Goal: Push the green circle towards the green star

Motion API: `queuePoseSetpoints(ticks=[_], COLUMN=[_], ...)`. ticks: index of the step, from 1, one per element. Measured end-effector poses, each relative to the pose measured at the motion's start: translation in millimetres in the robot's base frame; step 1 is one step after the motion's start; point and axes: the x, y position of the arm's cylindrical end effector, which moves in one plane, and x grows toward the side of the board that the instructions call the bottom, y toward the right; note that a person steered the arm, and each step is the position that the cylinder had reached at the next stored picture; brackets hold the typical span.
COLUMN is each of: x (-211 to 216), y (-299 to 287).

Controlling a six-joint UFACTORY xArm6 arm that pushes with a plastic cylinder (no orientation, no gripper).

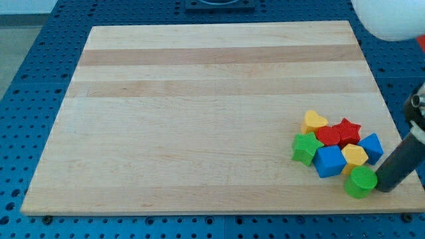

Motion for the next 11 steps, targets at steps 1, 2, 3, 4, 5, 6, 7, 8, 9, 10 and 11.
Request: queuePoseSetpoints(ticks=[1, 2, 3, 4, 5, 6, 7, 8, 9, 10, 11], x=[3, 17, 20, 17, 16, 14, 10, -5, -26, -45, -63], y=[-18, -32, -50, -67, -91, -117, -118, -118, -119, -133, -160])
